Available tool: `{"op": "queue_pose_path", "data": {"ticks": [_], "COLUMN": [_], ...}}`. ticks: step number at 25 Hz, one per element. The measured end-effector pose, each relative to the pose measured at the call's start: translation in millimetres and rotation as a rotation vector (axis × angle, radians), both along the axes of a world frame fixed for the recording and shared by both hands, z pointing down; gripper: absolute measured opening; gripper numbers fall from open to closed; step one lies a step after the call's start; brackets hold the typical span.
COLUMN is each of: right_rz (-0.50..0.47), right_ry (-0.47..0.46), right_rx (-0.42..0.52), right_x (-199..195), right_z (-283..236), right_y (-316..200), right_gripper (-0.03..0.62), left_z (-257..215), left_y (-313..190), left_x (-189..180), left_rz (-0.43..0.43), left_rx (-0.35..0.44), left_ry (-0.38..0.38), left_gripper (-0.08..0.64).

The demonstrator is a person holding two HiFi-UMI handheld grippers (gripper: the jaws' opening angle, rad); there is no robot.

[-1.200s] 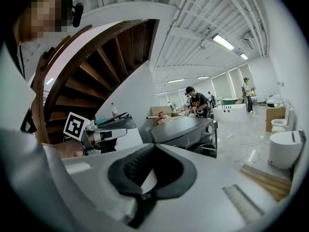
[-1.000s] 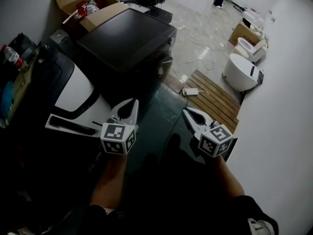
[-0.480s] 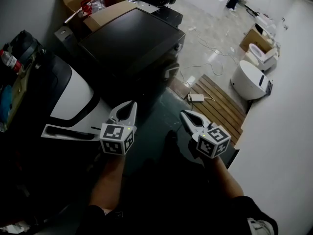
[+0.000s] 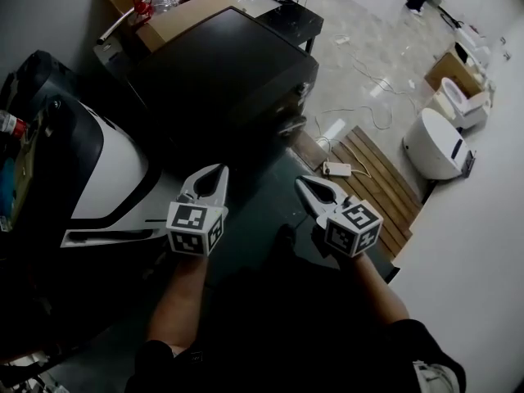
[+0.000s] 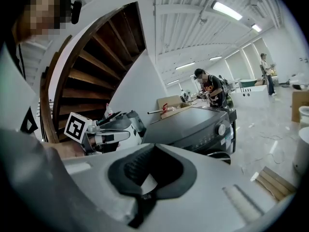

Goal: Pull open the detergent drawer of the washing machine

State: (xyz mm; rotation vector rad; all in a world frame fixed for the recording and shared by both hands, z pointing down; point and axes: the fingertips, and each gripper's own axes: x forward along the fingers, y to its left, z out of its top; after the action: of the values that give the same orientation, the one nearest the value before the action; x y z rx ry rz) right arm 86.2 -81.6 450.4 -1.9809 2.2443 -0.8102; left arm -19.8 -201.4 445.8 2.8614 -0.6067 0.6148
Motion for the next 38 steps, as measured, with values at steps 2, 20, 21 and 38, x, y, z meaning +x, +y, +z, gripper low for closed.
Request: {"op": "queue_pose_path", "data": {"ticks": [2, 20, 21, 38], "right_rz": [-0.029, -0.216, -0.222, -0.511], "right_ry": [-0.012, 0.028, 0.028, -0.044], "right_rx": [0.000, -0.067, -0.067, -0.074], "right_x": [15, -24, -25, -6], "right_z": [0, 2, 2, 17], "right_y": [-10, -122, -128, -210], "right_gripper": [0.003, 0.003, 0.003, 0.003], "left_z": [1, 44, 45, 94], "left_y": [-6, -91, -95, -125], "left_x": [14, -32, -34, -1], "left_rz": [-0.021, -0.130, -0.131, -0.137], "left_rx": [-0.003, -0.100, -0.099, -0.069], "left_ry": [-0.008, -0.027, -0.026, -0.291], "left_gripper": [0.011, 0.011, 0.011, 0.135]}}
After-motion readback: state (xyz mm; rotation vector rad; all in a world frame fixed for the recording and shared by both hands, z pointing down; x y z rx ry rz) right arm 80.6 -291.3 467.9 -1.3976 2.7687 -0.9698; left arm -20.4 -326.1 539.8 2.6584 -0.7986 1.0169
